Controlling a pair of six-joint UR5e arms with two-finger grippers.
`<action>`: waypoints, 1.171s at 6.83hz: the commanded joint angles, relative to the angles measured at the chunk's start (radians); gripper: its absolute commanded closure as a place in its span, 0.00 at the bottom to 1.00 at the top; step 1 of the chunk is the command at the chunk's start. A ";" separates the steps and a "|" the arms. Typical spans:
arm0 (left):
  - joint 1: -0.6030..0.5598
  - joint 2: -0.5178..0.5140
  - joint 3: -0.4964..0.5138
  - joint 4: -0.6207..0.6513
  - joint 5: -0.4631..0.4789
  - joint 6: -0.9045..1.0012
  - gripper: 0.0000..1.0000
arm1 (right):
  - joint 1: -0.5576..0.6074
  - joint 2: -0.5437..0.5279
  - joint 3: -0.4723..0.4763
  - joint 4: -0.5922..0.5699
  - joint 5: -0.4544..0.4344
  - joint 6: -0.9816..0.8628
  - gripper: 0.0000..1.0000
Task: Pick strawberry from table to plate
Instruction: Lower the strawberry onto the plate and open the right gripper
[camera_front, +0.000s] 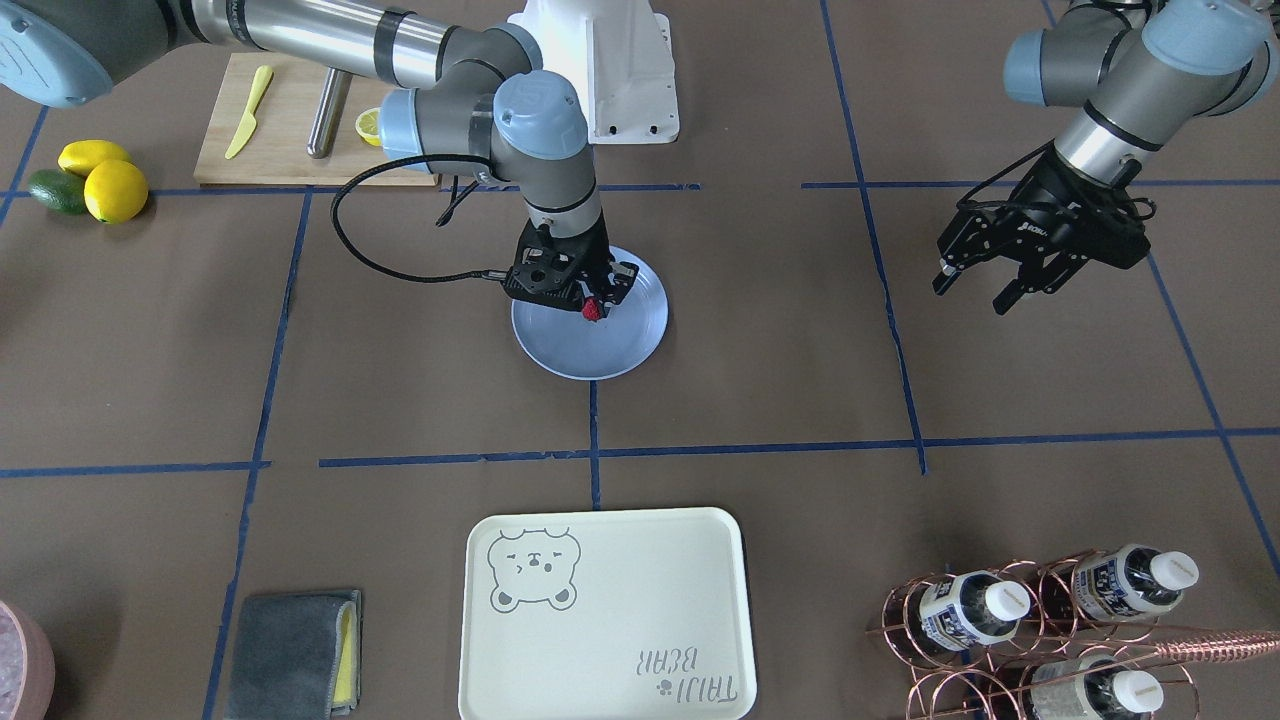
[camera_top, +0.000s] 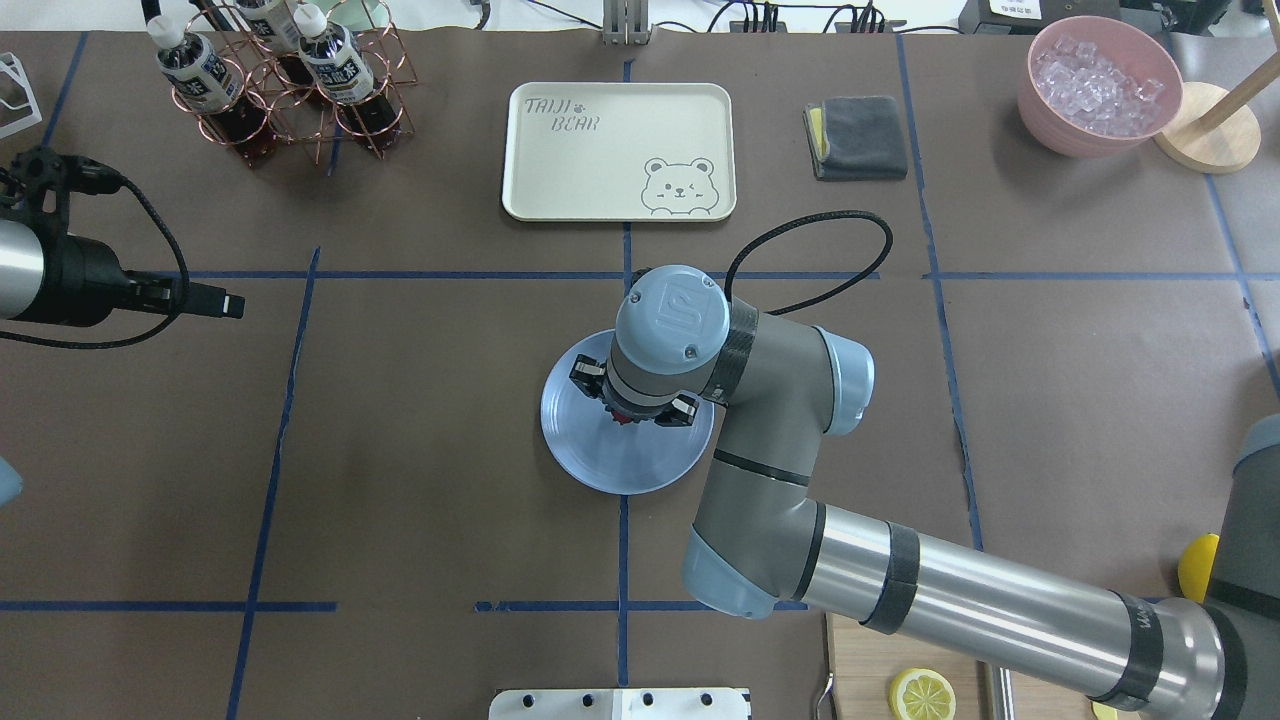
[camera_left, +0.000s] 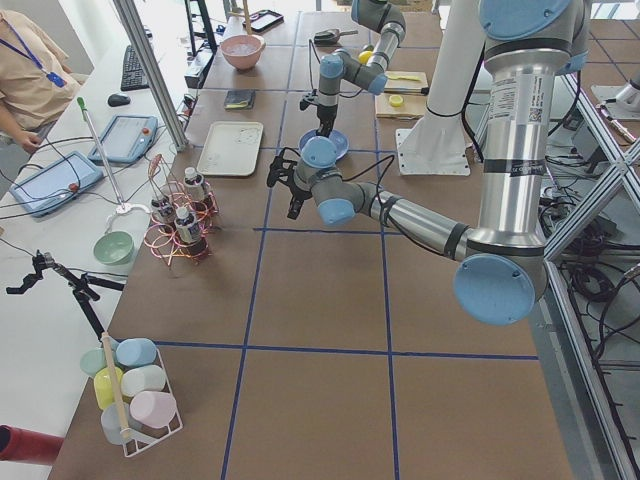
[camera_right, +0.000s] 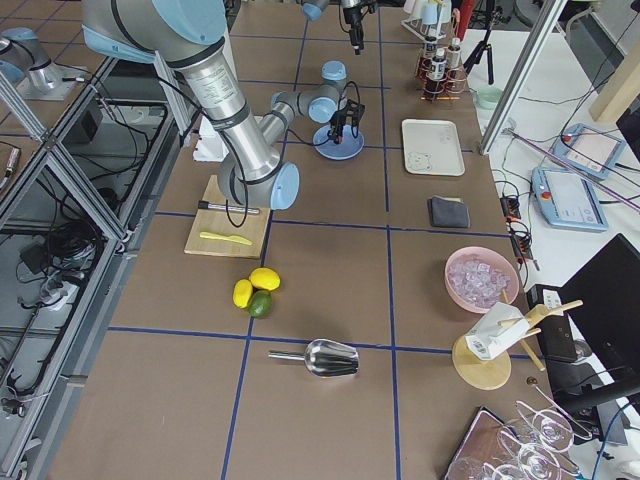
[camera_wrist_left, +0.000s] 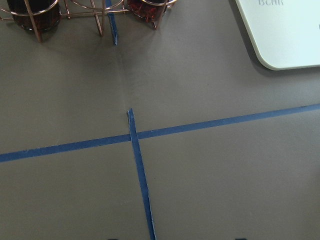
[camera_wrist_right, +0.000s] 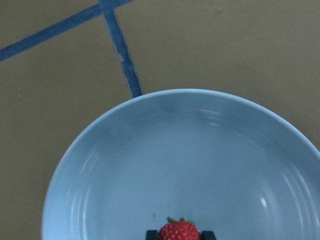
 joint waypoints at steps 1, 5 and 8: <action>0.000 0.001 -0.002 0.000 0.000 0.000 0.17 | 0.000 -0.001 0.000 -0.002 0.000 -0.001 0.00; -0.027 0.034 0.002 0.002 0.000 0.109 0.18 | 0.035 -0.127 0.186 -0.007 0.016 -0.009 0.00; -0.158 0.047 0.076 0.012 -0.021 0.372 0.18 | 0.219 -0.341 0.371 -0.007 0.211 -0.137 0.00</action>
